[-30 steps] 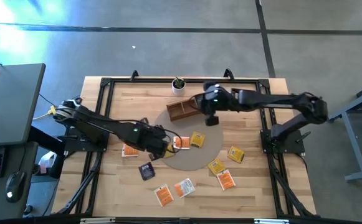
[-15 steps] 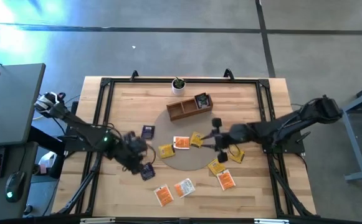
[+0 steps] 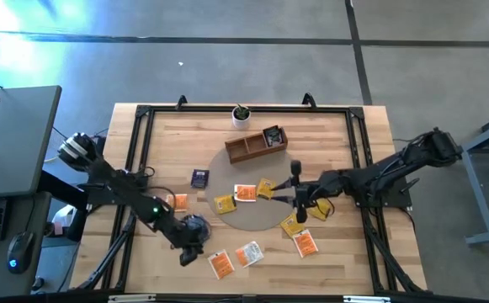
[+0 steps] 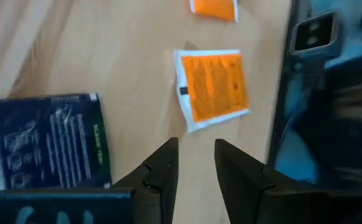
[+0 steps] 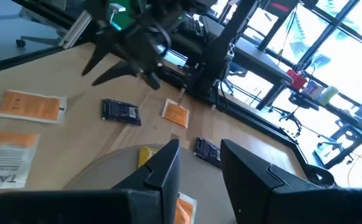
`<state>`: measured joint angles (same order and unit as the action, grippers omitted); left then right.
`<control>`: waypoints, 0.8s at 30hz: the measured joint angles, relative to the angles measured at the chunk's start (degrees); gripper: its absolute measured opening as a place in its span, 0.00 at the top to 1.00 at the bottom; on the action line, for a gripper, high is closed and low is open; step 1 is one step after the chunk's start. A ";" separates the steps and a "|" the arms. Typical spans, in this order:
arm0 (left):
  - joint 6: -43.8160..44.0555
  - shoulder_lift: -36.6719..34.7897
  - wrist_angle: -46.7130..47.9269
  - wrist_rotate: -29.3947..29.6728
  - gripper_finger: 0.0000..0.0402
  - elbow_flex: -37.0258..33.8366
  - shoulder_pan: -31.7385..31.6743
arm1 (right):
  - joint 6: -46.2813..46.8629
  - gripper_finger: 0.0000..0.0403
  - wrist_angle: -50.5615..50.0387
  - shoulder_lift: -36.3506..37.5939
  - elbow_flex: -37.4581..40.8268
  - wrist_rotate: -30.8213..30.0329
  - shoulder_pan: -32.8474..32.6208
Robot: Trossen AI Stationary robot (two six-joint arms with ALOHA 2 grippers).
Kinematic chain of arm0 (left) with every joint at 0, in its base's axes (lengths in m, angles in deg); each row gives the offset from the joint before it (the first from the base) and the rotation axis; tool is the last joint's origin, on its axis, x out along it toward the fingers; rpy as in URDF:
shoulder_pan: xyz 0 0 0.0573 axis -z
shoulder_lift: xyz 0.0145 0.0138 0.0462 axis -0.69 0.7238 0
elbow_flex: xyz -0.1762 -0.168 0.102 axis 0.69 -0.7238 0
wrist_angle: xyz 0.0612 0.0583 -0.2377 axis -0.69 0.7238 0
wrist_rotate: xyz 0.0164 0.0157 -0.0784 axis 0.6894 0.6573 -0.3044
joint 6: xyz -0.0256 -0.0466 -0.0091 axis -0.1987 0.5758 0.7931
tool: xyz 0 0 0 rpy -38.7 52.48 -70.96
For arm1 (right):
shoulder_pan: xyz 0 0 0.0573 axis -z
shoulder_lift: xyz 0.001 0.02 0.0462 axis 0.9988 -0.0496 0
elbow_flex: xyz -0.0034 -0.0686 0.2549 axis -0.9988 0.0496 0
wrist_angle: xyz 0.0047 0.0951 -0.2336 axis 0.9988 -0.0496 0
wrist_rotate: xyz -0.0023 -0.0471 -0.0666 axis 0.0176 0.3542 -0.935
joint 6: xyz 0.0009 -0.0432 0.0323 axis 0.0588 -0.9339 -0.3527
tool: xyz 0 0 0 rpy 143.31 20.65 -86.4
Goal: Pick & Place Tea
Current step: Put the bottom purple tea bag into the right section of the wooden organizer
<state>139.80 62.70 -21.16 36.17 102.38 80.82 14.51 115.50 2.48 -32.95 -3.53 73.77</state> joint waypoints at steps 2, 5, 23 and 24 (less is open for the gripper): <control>-4.03 2.76 1.20 1.22 0.74 3.18 -0.04 | 0.50 0.72 0.31 0.00 0.00 1.58 1.26; -10.13 6.28 6.97 2.67 0.74 8.85 -0.03 | 2.92 0.72 1.49 0.00 0.00 3.50 2.88; -3.73 19.87 39.55 -0.36 0.74 25.69 0.33 | 6.01 0.72 2.27 -0.02 -0.02 6.65 4.13; -3.81 19.95 40.04 -0.90 0.74 25.69 0.27 | 5.68 0.72 2.23 -0.02 -0.02 6.53 4.13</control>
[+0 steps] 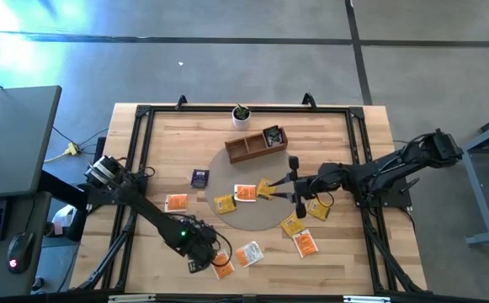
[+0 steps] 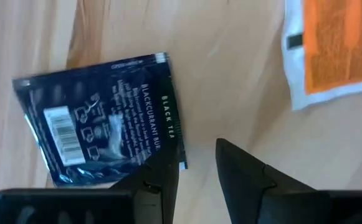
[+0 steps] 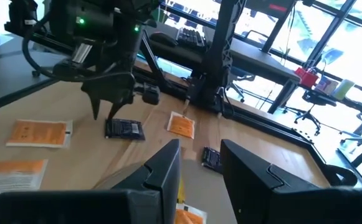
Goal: Pick & Place Tea
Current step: Put the bottom purple tea bag into the right section of the wooden organizer
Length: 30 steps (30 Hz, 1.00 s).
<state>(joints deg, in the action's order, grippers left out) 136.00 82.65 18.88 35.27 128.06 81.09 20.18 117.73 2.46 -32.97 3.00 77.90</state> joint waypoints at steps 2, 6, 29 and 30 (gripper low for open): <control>-1.05 0.06 0.24 -0.22 0.74 -0.07 -0.34 | -0.85 0.72 -0.21 0.00 0.00 -0.47 0.00; 0.04 0.09 2.67 1.95 0.74 -0.06 -0.79 | -2.50 0.72 -0.29 -0.02 0.00 -0.45 0.00; 4.27 0.07 11.82 9.45 0.74 1.86 4.28 | -2.39 0.72 -0.42 -0.01 0.00 -0.39 0.00; 4.20 0.07 9.68 8.89 0.74 1.03 4.21 | -2.23 0.72 -0.43 -0.02 0.00 -0.41 0.00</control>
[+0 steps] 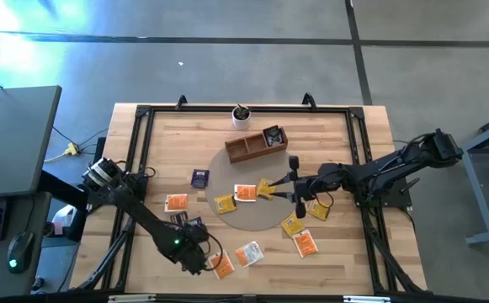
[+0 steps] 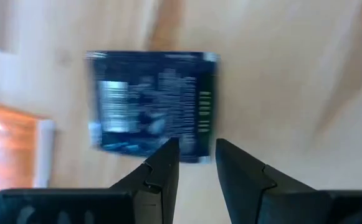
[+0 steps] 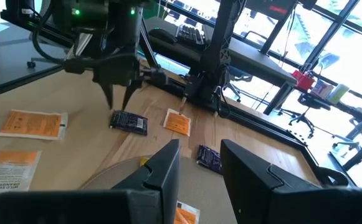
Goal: Pick & Place Tea
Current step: Put the bottom purple tea bag into the right section of the wooden organizer
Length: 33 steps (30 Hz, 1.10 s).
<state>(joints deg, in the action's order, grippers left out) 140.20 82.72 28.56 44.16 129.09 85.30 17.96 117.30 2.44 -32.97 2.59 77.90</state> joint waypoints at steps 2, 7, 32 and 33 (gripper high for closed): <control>-0.66 0.00 -4.12 -0.35 0.74 -1.69 0.00 | -0.02 0.72 -0.01 0.00 0.00 0.02 0.00; -3.01 -0.37 -6.58 -0.33 0.74 -3.59 0.02 | 0.00 0.72 -0.36 0.00 0.00 0.00 0.00; -1.66 0.05 12.46 -2.57 0.74 1.85 0.02 | 2.98 0.72 0.06 -0.91 -0.42 0.64 0.00; -1.64 0.09 12.26 -2.71 0.74 1.16 0.06 | 3.30 0.72 0.68 -1.82 -0.80 0.52 -0.03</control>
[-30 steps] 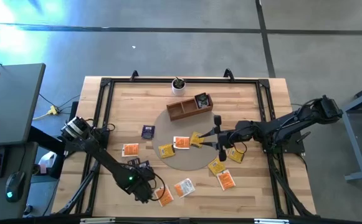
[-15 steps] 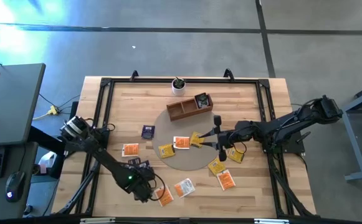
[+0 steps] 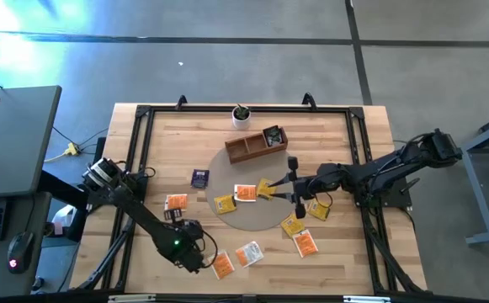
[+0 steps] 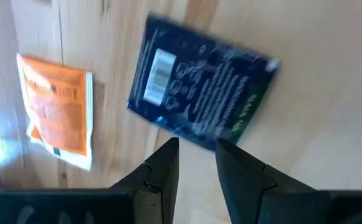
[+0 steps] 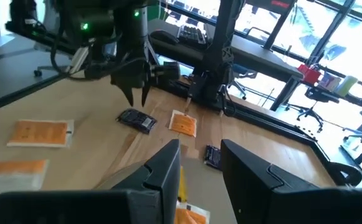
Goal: Pick & Place Tea
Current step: Put the bottom purple tea bag into the right section of the wooden organizer
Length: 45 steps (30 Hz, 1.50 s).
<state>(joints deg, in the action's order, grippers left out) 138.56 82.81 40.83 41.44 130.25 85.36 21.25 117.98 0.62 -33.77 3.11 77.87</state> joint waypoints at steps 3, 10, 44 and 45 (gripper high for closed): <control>0.00 -0.04 -4.78 -0.62 0.74 -2.69 0.32 | 0.34 0.72 1.02 -5.36 -2.55 0.40 -0.83; -0.01 -0.45 -15.09 4.42 0.74 -7.00 0.21 | -3.00 0.72 -2.86 -20.69 -12.42 2.05 -2.26; -21.46 3.41 -29.09 15.27 0.74 -3.06 -10.99 | -34.75 0.72 -17.06 -43.97 -32.87 -4.25 -6.51; -21.46 3.42 -29.38 15.58 0.74 -3.11 -10.99 | -35.97 0.72 -16.13 -44.42 -32.93 -5.03 -6.65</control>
<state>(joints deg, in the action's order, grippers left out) 117.10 86.22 11.45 57.03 127.14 74.38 -14.72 101.85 -43.80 -66.69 -1.92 71.22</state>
